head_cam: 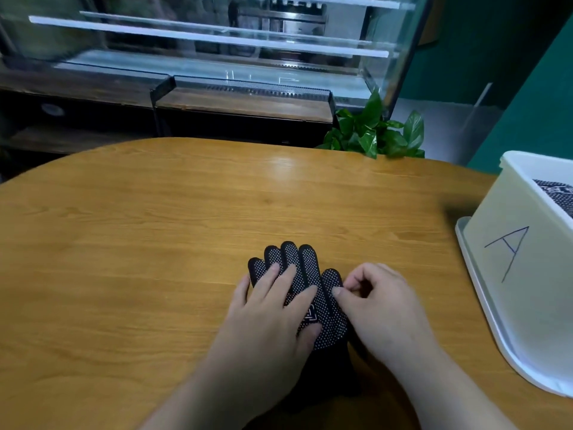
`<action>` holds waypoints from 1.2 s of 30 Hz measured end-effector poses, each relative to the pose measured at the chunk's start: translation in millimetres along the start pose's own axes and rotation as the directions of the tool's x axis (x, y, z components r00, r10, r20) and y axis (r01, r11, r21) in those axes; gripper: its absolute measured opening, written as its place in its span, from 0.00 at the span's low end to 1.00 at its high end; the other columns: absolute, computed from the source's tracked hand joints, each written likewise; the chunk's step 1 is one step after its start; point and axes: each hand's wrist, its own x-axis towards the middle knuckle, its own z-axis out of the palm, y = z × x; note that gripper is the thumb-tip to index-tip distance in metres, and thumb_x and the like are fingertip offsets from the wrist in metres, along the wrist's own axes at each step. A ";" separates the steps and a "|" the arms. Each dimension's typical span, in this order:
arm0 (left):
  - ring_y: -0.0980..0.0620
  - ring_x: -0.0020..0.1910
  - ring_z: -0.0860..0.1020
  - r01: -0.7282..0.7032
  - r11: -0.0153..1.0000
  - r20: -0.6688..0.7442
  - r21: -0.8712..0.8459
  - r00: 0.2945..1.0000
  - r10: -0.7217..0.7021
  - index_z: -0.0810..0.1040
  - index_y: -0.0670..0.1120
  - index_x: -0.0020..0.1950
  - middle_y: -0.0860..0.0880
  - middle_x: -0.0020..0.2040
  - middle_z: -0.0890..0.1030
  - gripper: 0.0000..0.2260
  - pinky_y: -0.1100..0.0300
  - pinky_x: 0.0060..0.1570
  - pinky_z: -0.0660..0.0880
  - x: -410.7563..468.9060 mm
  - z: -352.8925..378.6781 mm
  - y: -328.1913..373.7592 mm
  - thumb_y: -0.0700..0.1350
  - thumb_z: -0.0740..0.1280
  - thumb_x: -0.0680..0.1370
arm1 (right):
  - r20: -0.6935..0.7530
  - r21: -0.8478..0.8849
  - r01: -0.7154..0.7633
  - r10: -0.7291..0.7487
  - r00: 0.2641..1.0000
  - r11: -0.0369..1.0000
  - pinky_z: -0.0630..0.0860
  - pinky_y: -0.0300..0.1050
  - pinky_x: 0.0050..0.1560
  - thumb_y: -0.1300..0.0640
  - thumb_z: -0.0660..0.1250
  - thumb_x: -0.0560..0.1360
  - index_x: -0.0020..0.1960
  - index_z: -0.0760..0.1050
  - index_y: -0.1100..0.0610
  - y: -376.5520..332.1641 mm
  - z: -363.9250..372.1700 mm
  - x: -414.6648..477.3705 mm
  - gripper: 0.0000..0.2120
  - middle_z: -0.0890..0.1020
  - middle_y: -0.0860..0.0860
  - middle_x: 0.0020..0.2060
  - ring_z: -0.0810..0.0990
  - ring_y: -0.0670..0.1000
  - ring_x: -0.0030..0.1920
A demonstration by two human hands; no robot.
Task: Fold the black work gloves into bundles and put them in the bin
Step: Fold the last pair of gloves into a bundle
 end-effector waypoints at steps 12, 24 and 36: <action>0.36 0.73 0.67 0.108 0.989 -0.050 0.104 0.993 -0.103 0.71 0.47 0.74 0.39 0.74 0.70 0.33 0.34 0.68 0.62 -1.9 18.1 2.9 0.67 0.49 0.79 | -0.099 -0.263 0.088 -0.117 0.988 0.961 0.59 0.53 0.66 0.39 0.68 0.74 0.47 0.73 0.43 8.9 17.0 2.1 0.10 0.70 0.42 0.51 0.68 0.48 0.60; 0.50 0.79 0.34 -0.099 0.992 0.026 0.078 0.995 0.097 0.41 0.51 0.81 0.50 0.81 0.37 0.36 0.51 0.76 0.34 6.8 -0.3 2.1 0.63 0.37 0.74 | -0.100 -0.278 0.214 -0.249 0.963 0.936 0.63 0.59 0.66 0.47 0.72 0.74 0.45 0.83 0.43 10.7 20.0 1.7 0.02 0.79 0.47 0.56 0.73 0.52 0.63; 0.46 0.80 0.50 0.039 0.999 0.000 0.031 0.999 -0.039 0.60 0.49 0.79 0.46 0.81 0.56 0.34 0.40 0.76 0.52 12.8 -2.7 13.1 0.62 0.40 0.78 | -0.042 -0.122 0.108 -0.114 0.993 0.987 0.60 0.48 0.69 0.41 0.64 0.77 0.56 0.76 0.44 10.2 10.8 3.9 0.12 0.71 0.40 0.56 0.66 0.46 0.65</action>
